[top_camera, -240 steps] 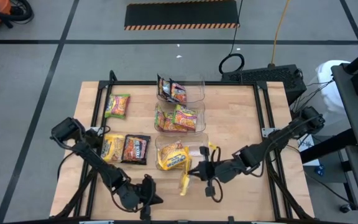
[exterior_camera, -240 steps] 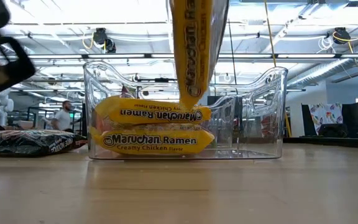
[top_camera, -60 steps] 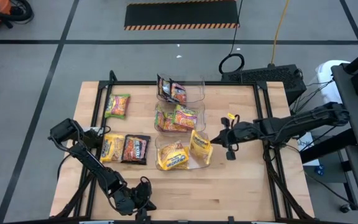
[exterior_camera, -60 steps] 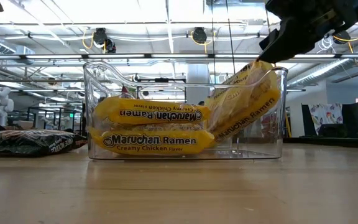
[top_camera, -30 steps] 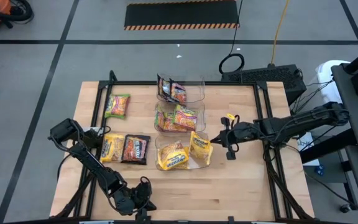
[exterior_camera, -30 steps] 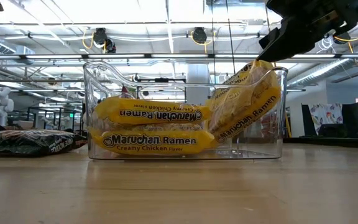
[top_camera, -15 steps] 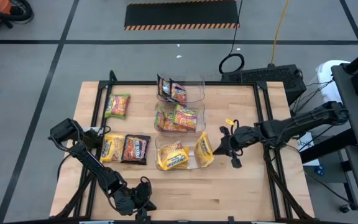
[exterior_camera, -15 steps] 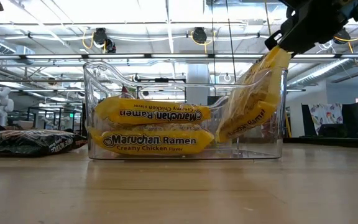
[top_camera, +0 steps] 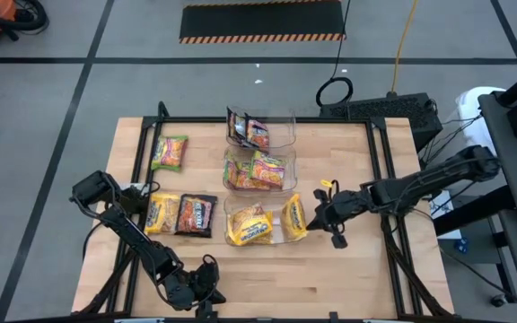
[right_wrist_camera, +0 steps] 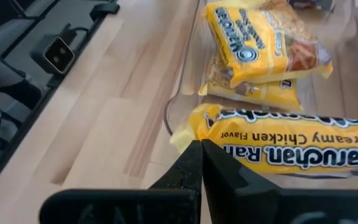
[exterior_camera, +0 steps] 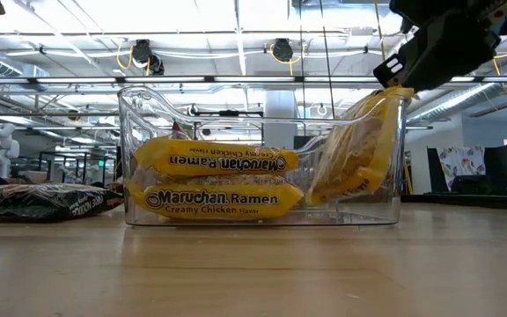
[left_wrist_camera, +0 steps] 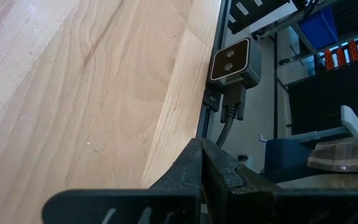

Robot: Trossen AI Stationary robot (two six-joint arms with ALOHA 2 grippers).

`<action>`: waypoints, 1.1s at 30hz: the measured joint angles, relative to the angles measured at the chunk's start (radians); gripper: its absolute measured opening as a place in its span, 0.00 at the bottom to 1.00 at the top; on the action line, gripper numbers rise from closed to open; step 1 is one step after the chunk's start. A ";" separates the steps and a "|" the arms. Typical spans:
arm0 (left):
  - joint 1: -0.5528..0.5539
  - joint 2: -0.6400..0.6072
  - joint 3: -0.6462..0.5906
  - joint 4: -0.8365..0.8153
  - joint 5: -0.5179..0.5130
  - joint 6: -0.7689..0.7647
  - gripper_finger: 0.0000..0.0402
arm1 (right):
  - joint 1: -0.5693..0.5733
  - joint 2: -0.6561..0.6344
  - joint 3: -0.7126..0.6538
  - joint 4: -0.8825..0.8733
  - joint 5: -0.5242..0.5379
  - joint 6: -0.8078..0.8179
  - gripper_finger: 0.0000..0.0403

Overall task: Sort Maruchan noodles
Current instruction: Put the yellow noodle pack into the bottom transparent bin

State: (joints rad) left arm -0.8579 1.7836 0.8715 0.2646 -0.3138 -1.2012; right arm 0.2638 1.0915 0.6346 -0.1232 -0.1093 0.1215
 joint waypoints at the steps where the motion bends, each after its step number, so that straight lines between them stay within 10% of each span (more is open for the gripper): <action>1: 0.000 0.000 0.000 0.000 0.000 0.002 0.00 | 0.000 0.009 0.000 0.002 0.000 0.000 0.00; 33: 0.000 0.000 0.000 0.002 0.000 -0.001 0.00 | -0.022 0.097 0.000 0.052 0.007 0.103 0.06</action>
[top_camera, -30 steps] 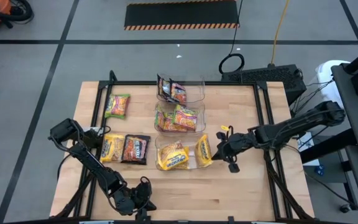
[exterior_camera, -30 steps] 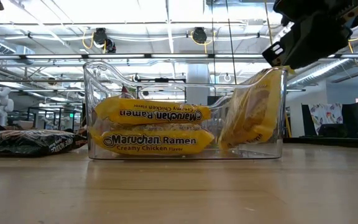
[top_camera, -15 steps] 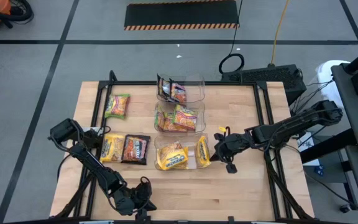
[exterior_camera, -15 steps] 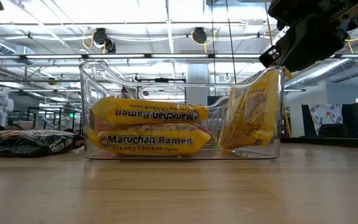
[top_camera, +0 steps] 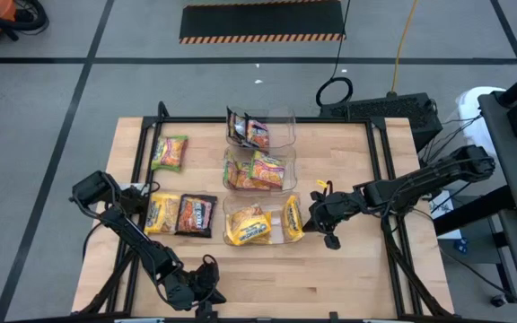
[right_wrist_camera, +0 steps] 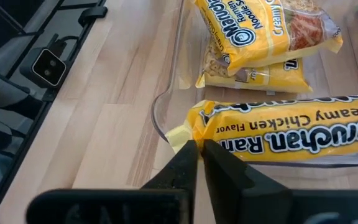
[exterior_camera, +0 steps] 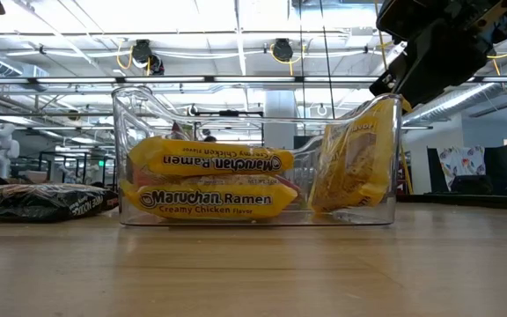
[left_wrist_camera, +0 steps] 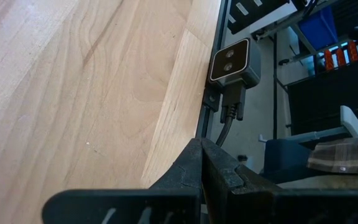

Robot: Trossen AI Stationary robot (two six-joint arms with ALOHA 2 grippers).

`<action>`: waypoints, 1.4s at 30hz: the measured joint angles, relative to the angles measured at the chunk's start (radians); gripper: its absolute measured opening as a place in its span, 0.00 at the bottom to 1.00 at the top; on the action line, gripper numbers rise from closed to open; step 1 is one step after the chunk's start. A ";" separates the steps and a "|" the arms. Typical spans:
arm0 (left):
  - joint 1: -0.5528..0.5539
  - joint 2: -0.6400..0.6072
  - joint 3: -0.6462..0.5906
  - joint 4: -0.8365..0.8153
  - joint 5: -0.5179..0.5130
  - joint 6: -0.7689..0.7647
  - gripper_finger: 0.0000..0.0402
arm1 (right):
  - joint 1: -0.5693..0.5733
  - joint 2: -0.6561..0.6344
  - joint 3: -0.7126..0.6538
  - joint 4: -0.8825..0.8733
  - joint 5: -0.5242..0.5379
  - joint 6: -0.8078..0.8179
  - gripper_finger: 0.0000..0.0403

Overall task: Sort Maruchan noodles
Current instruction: Put the yellow noodle pack into the bottom transparent bin

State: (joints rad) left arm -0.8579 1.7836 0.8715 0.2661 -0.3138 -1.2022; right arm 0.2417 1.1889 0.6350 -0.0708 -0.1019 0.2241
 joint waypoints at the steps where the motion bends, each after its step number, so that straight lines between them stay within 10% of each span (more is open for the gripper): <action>1: 0.000 0.000 0.000 0.000 0.000 0.000 0.00 | 0.000 0.000 0.000 0.000 0.000 0.000 0.08; 12: 0.000 0.000 0.000 0.000 0.000 0.000 0.00 | 0.000 0.001 0.000 0.010 0.001 -0.003 0.22; 42: 0.000 0.000 0.000 0.000 0.001 0.007 0.00 | 0.000 -0.024 -0.002 0.169 0.001 -0.031 0.23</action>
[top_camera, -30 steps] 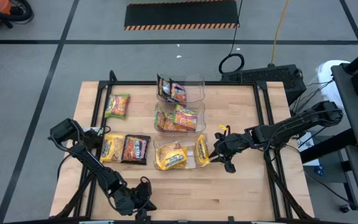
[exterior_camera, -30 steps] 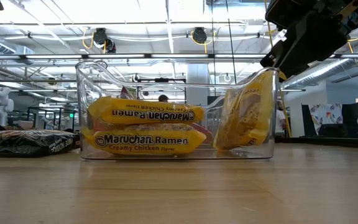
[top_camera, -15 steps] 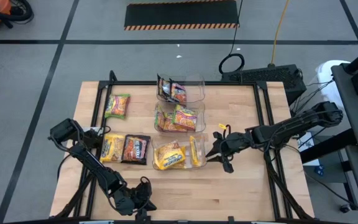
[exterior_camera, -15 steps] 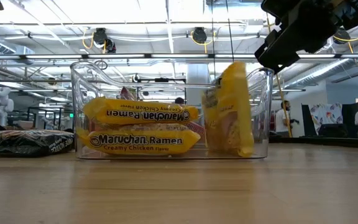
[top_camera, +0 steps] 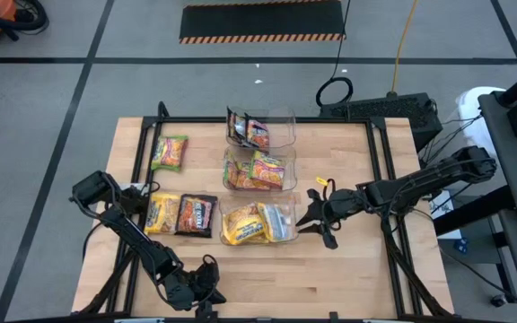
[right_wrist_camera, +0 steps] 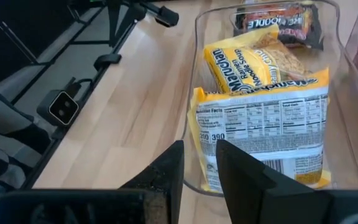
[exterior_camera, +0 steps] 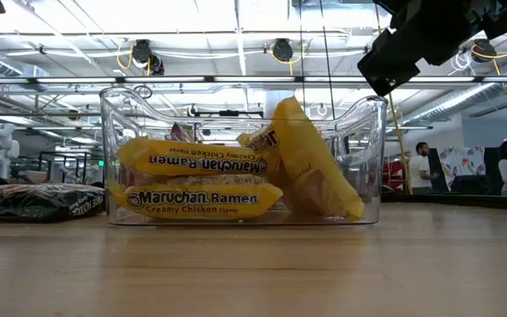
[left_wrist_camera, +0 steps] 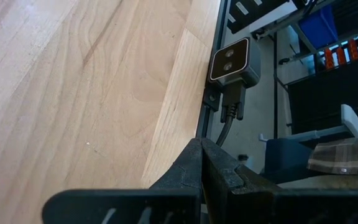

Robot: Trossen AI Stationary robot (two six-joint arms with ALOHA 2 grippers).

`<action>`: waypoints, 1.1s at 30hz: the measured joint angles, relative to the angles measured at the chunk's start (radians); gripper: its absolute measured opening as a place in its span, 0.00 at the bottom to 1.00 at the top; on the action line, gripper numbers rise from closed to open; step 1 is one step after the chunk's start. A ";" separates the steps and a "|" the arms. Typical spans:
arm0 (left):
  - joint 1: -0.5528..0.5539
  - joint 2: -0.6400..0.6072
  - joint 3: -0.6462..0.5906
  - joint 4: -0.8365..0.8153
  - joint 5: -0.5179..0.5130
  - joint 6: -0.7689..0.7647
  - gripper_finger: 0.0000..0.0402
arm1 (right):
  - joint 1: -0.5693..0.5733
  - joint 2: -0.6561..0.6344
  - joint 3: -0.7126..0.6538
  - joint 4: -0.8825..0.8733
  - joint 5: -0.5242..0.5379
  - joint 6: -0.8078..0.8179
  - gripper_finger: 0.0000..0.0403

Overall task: Sort Maruchan noodles
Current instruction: Put the yellow noodle pack into the bottom transparent bin

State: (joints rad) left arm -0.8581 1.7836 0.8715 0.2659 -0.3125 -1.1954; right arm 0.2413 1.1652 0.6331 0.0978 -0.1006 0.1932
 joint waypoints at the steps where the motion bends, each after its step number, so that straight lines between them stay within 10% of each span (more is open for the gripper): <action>1: 0.000 0.000 0.000 0.000 0.000 0.000 0.00 | 0.000 0.000 0.000 0.000 0.000 0.000 0.23; 25: 0.070 -0.003 0.000 -0.010 -0.037 0.131 0.00 | 0.000 0.000 0.002 0.247 0.055 -0.012 0.23; 33: 0.091 -0.190 0.001 -0.257 -0.118 0.169 0.00 | 0.000 0.000 0.016 0.300 0.072 -0.056 0.23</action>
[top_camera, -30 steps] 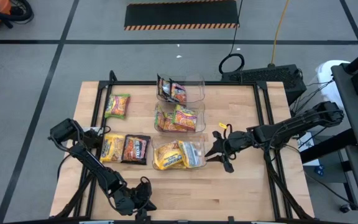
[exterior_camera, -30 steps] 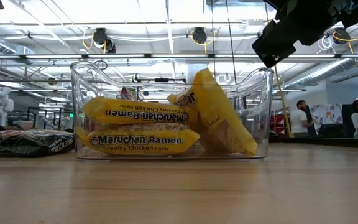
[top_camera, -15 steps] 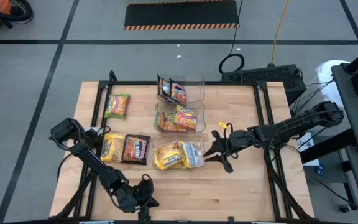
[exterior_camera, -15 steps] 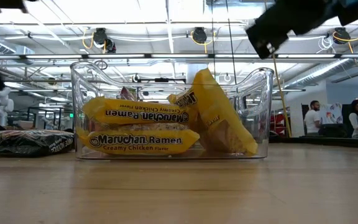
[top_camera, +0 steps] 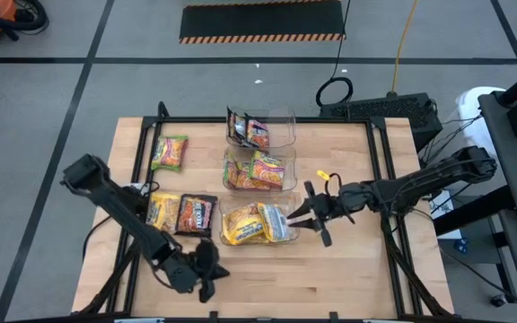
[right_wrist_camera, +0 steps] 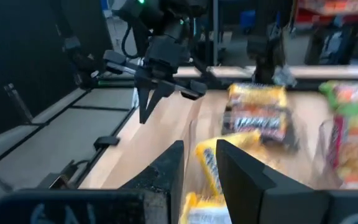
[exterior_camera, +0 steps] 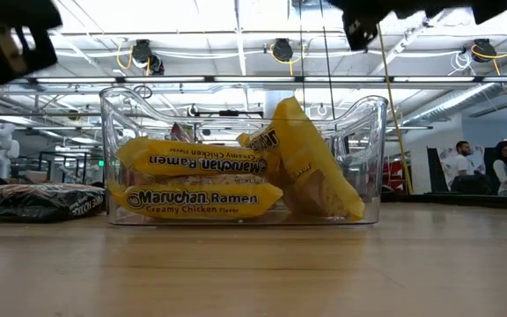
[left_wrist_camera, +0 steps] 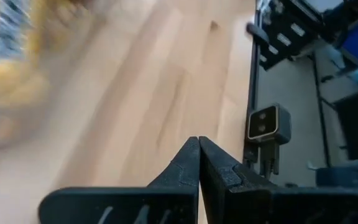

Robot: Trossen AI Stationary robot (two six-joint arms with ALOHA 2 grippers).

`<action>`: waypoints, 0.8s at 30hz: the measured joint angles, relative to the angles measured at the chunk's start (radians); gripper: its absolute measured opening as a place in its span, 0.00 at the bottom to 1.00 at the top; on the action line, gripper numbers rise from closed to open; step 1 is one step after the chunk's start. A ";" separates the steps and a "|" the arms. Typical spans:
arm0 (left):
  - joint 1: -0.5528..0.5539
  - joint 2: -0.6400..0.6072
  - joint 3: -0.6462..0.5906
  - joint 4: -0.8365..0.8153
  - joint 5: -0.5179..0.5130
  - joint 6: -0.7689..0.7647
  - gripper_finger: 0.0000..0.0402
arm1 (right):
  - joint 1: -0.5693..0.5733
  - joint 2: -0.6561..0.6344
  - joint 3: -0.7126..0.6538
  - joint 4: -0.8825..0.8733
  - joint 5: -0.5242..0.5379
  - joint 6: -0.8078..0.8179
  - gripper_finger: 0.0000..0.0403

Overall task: Sort Maruchan noodles
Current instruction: Put the yellow noodle pack into the bottom transparent bin

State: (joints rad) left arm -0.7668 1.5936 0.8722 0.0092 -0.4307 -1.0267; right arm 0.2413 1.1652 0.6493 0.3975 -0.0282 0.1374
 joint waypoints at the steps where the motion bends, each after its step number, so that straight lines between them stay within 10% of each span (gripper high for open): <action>1: -0.001 -0.032 0.000 -0.040 -0.017 0.004 0.00 | 0.000 0.000 0.010 0.002 0.004 -0.015 0.23; 15: -0.152 -0.299 0.000 -0.635 -0.029 -0.259 0.00 | 0.002 0.019 0.192 -0.072 0.060 -0.132 0.23; 24: -0.303 -0.319 0.000 -0.774 0.069 -0.490 0.00 | 0.002 0.261 0.399 -0.113 0.056 -0.158 0.23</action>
State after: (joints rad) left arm -1.0699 1.2750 0.8722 -0.7651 -0.3615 -1.5172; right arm 0.2436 1.4263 1.0485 0.2841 0.0273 -0.0209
